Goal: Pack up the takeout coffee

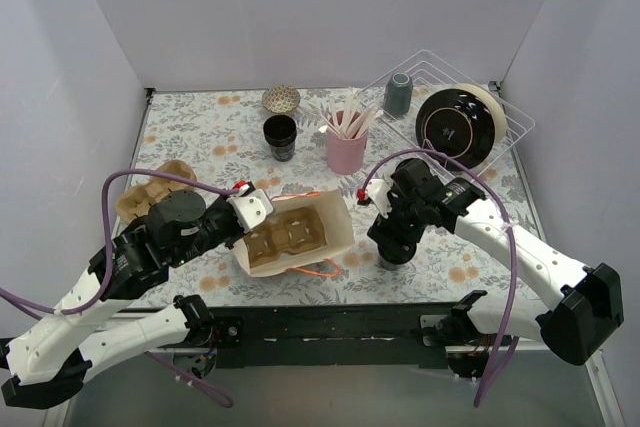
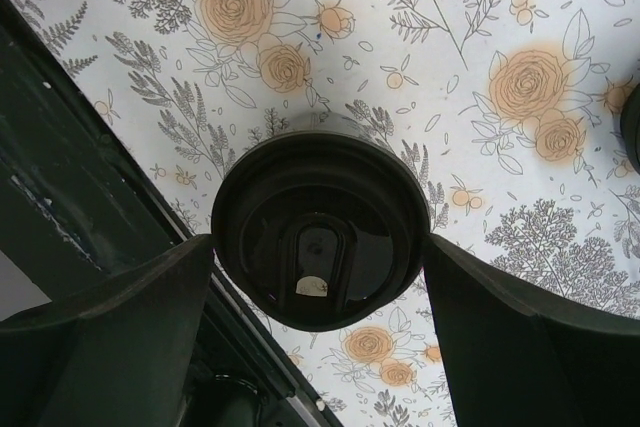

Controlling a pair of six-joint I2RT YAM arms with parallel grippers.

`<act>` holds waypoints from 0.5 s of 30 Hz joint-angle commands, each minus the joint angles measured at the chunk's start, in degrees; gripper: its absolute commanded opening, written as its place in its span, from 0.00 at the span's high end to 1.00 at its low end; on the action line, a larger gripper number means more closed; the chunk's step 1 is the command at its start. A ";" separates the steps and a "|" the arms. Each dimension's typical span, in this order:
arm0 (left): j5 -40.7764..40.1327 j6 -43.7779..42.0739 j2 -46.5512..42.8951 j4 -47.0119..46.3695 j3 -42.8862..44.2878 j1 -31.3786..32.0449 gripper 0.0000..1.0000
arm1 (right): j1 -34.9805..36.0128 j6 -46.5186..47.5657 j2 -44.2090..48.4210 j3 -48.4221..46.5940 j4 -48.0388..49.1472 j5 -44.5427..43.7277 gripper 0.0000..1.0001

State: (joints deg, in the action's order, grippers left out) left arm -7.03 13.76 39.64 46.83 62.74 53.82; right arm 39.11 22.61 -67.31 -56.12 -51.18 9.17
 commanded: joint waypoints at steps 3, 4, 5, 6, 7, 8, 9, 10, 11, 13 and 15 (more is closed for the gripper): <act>-0.44 0.13 -0.35 0.72 1.95 0.14 1.00 | 0.52 -2.30 0.68 1.10 1.08 -3.36 0.11; -0.44 -0.05 -0.35 0.72 1.86 0.14 1.00 | 0.44 -2.48 0.77 1.19 1.25 -3.63 0.13; -0.44 -0.13 -0.26 0.72 1.86 0.14 1.00 | 0.44 -2.57 0.69 1.10 1.34 -3.81 0.16; -0.44 -0.05 -0.26 0.46 1.86 0.14 1.00 | 0.52 -2.66 0.60 1.10 1.34 -3.89 0.20; -0.53 -0.14 -0.18 0.46 1.69 0.14 1.00 | 0.53 -2.92 0.43 0.92 1.43 -4.07 0.21; -0.44 -0.14 -0.09 0.28 1.68 0.14 1.00 | 0.53 -3.10 0.42 1.01 1.61 -4.42 0.23; -0.44 -0.05 0.00 0.02 1.68 0.23 1.00 | 0.53 -3.19 0.34 1.01 1.69 -4.42 0.25; -0.18 -0.14 0.18 0.02 1.60 0.14 1.00 | 0.53 -3.27 0.42 1.18 2.04 -4.34 0.27; -0.18 -0.05 0.18 -0.16 1.60 0.14 1.00 | 0.53 -3.36 0.51 1.45 2.57 -4.25 0.28; 0.34 0.30 0.35 -0.51 1.60 0.14 1.00 | 0.53 -3.80 0.77 1.54 3.01 -4.51 0.36; 0.87 0.74 0.35 -0.77 1.16 0.14 1.00 | 0.53 -3.98 1.56 0.93 3.19 -5.47 0.45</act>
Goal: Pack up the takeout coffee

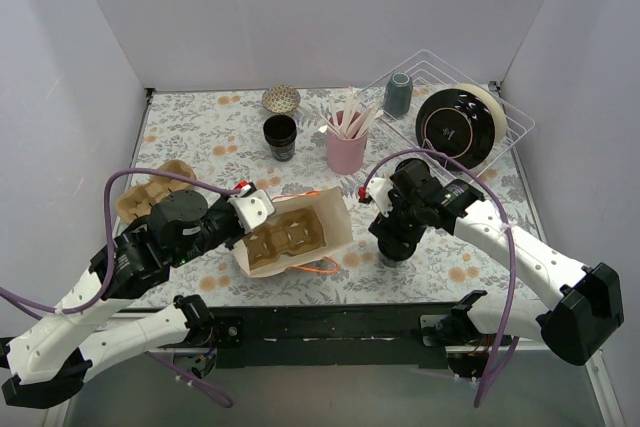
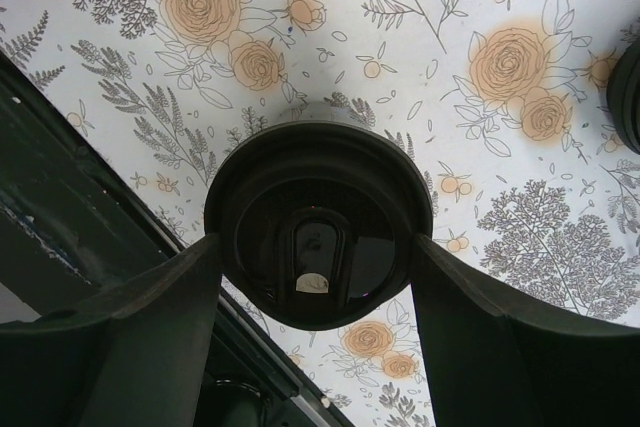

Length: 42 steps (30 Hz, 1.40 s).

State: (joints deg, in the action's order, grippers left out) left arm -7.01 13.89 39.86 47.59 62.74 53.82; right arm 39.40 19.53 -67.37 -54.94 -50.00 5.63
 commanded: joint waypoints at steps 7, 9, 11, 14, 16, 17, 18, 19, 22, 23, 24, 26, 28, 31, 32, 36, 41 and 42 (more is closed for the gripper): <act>1.99 2.37 -0.74 -3.47 -1.13 0.23 1.00 | 0.24 -1.34 5.06 -13.16 0.96 -8.96 0.75; 3.66 2.20 -0.83 -3.39 -1.57 0.23 1.00 | 0.24 -0.90 5.76 -16.76 0.87 -8.88 0.78; 5.93 1.67 -0.66 -3.04 -2.01 0.23 1.00 | 0.24 -0.20 5.68 -21.77 0.52 -8.18 0.79; 6.92 2.02 -0.66 -3.38 -2.62 0.14 1.00 | 0.33 2.09 5.24 -28.80 -1.76 -6.25 0.81; 8.76 2.19 -0.74 -4.26 -2.89 0.14 1.00 | 0.33 3.41 4.62 -32.76 -2.73 -6.42 0.82; 8.68 2.37 -0.74 -4.52 -2.89 0.14 1.00 | 0.42 3.93 4.45 -36.34 -2.91 -5.98 0.83; 8.76 2.11 -0.66 -4.70 -2.97 0.14 1.00 | 0.42 4.63 4.27 -38.29 -2.83 -4.07 0.83; 8.94 1.85 -0.57 -4.70 -2.89 0.23 1.00 | 0.42 6.73 4.44 -39.62 -2.65 -2.05 0.83; 9.29 0.61 0.05 -4.70 -2.97 0.14 1.00 | 0.51 9.55 6.72 -40.87 0.07 9.37 0.82; 9.12 0.26 -0.13 -4.96 -3.50 0.23 1.00 | 0.59 10.08 7.51 -40.25 1.29 13.58 0.82; 9.03 0.09 -0.13 -6.01 -3.85 0.14 1.00 | 0.68 9.83 8.74 -39.90 3.48 15.01 0.82; 8.94 0.00 -0.31 -7.25 -4.81 0.14 1.00 | 0.86 9.22 9.89 -39.20 5.17 19.83 0.82; 9.29 0.26 -0.13 -8.31 -5.08 0.23 1.00 | 0.94 9.30 11.12 -38.75 5.96 22.22 0.83; 10.52 1.05 0.84 -8.74 -5.00 0.14 1.00 | 0.86 7.98 12.61 -38.40 7.19 25.56 0.83; 10.87 1.57 1.01 -8.92 -5.00 0.23 1.00 | 1.03 7.63 12.97 -38.32 7.63 26.70 0.83; 10.00 1.40 0.84 -9.98 -5.35 0.14 1.00 | 0.95 6.67 14.72 -37.79 8.16 30.75 0.84; 9.38 0.17 2.59 -9.89 -3.07 0.14 1.00 | 0.94 5.25 17.62 -33.22 12.46 36.55 0.87; 9.47 0.00 3.29 -10.15 -2.80 0.23 1.00 | 1.03 5.43 17.98 -32.78 12.73 36.73 0.87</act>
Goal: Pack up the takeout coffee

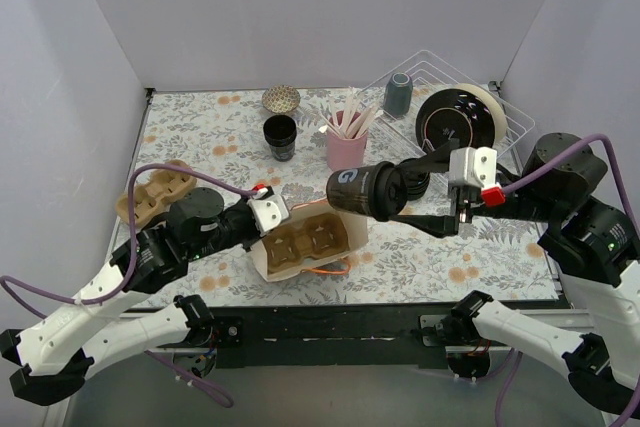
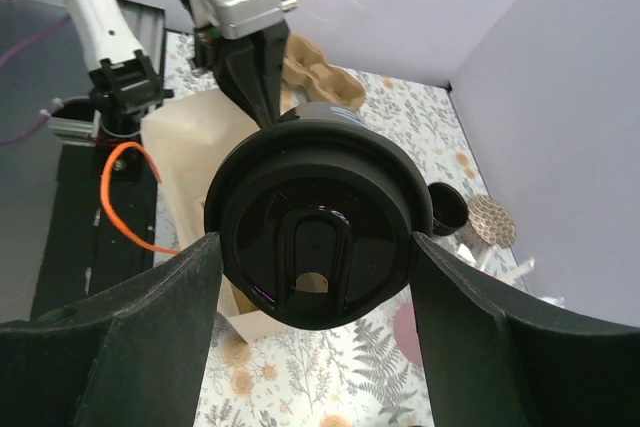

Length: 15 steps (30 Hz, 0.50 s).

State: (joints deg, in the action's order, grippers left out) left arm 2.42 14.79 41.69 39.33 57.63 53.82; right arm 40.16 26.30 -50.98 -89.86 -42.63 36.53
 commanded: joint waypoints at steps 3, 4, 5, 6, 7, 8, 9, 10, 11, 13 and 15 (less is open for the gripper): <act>0.92 -0.90 2.95 -2.50 3.10 0.14 1.00 | 0.18 1.98 2.11 2.41 1.95 6.70 0.87; 1.79 -0.73 3.39 -2.51 3.37 0.14 1.00 | 0.27 3.74 2.11 2.33 0.63 7.75 0.87; 2.15 -0.72 3.74 -2.59 3.46 0.23 1.00 | 0.18 3.75 2.03 2.33 0.01 8.02 0.88; 2.59 -0.38 4.01 -2.77 3.63 0.14 1.00 | 0.18 4.01 2.11 2.33 -0.95 8.29 0.88; 3.20 -0.20 4.27 -2.94 3.89 0.14 1.00 | 0.18 4.45 2.20 2.33 -1.66 8.64 0.89; 3.30 -0.11 4.36 -3.64 4.16 0.23 1.00 | 0.18 5.59 1.85 2.24 -2.19 9.16 0.90; 3.38 -0.02 4.45 -3.73 4.34 0.14 1.00 | 0.18 6.64 1.68 1.98 -4.28 9.17 0.90; 3.39 0.15 4.62 -3.82 4.51 0.23 1.00 | 0.18 7.70 1.50 1.89 -5.17 9.26 0.90; 3.39 0.16 4.71 -4.08 4.60 0.14 1.00 | 0.18 9.71 0.89 1.80 -6.31 9.26 0.91; 3.56 -0.11 4.71 -4.44 4.69 0.14 1.00 | 0.35 10.52 0.45 2.50 -7.55 8.39 0.91; 4.09 -0.81 4.89 -4.88 5.04 0.14 1.00 | 1.14 12.79 -0.43 3.46 -8.25 7.07 0.92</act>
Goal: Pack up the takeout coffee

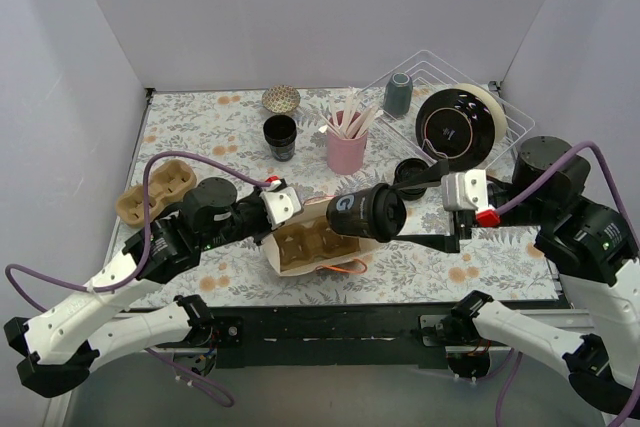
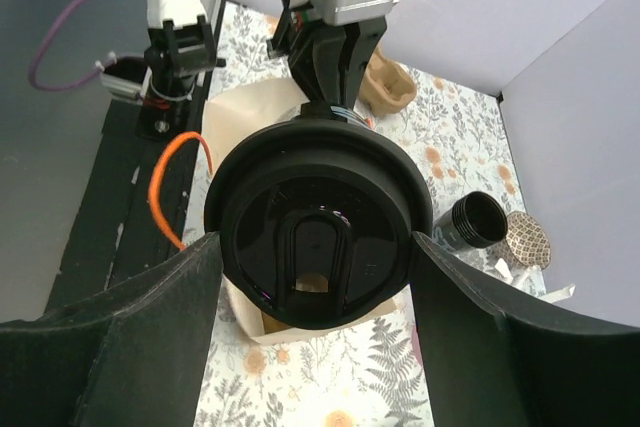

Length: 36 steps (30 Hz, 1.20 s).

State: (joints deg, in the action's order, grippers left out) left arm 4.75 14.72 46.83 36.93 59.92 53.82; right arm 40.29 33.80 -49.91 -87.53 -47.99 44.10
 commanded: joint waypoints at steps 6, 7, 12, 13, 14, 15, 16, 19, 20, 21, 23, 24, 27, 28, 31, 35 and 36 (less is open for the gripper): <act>2.63 -5.05 0.54 -7.39 1.78 0.14 1.00 | 6.98 9.70 -6.68 1.31 -4.48 -11.99 0.94; 2.89 -5.40 0.54 -8.61 0.39 0.23 1.00 | 11.60 9.62 -7.39 1.57 -4.31 -18.02 0.94; 0.53 -5.84 1.08 -15.21 -2.96 0.23 1.00 | 24.47 7.86 -12.92 2.45 -3.69 -36.60 0.90; 0.35 -6.02 0.55 -16.52 -4.53 0.14 1.00 | 25.96 6.73 -14.58 2.45 -3.43 -41.06 0.90; 0.26 -6.28 0.11 -19.76 -5.33 0.14 1.00 | 26.32 6.19 -15.21 2.62 -2.56 -43.20 0.91; 0.26 -6.89 -0.16 -20.92 -5.86 0.14 1.00 | 26.50 6.19 -15.74 2.71 -0.72 -44.09 0.91; 0.34 -7.07 0.19 -21.37 -6.13 0.14 1.00 | 26.94 6.45 -16.61 2.89 -0.01 -48.01 0.91; 2.88 -6.81 0.46 -20.49 -6.22 0.14 1.00 | 27.38 8.29 -17.32 5.43 2.02 -53.74 0.94; 3.41 -6.46 0.11 -21.10 -7.35 0.06 1.00 | 27.38 9.69 -17.15 6.57 2.46 -54.90 0.94; 4.12 -6.02 -0.33 -21.80 -7.80 0.14 1.00 | 27.47 10.66 -16.80 9.71 2.89 -55.69 0.95; 5.08 -5.58 -0.51 -21.81 -7.80 0.14 1.00 | 27.56 13.20 -14.87 13.15 5.00 -56.92 0.96; 5.61 -5.75 -0.42 -21.38 -7.63 0.06 1.00 | 27.65 13.92 -13.91 17.26 6.57 -57.54 0.97; 6.58 -5.23 -0.42 -21.72 -7.36 0.06 1.00 | 27.65 16.46 -10.22 22.47 11.85 -58.16 0.98; 6.93 -4.62 -0.34 -22.16 -7.19 0.05 1.00 | 27.65 16.82 -8.99 24.40 13.17 -56.94 0.98; 8.69 -0.93 0.28 -22.60 -6.57 0.05 1.00 | 27.65 16.82 -7.58 27.65 16.33 -56.75 0.98; 9.14 0.13 0.55 -21.37 -6.75 -0.03 1.00 | 27.65 17.88 -8.19 30.74 18.88 -60.53 0.99; 8.26 0.57 0.54 -21.11 -6.66 0.05 1.00 | 27.65 18.40 -8.10 31.53 19.33 -60.53 0.99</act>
State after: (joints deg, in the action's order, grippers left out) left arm 12.01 12.95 47.59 16.91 52.12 53.76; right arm 67.59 49.50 -58.78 -58.24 -36.27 -12.67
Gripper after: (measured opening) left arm 0.009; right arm 0.765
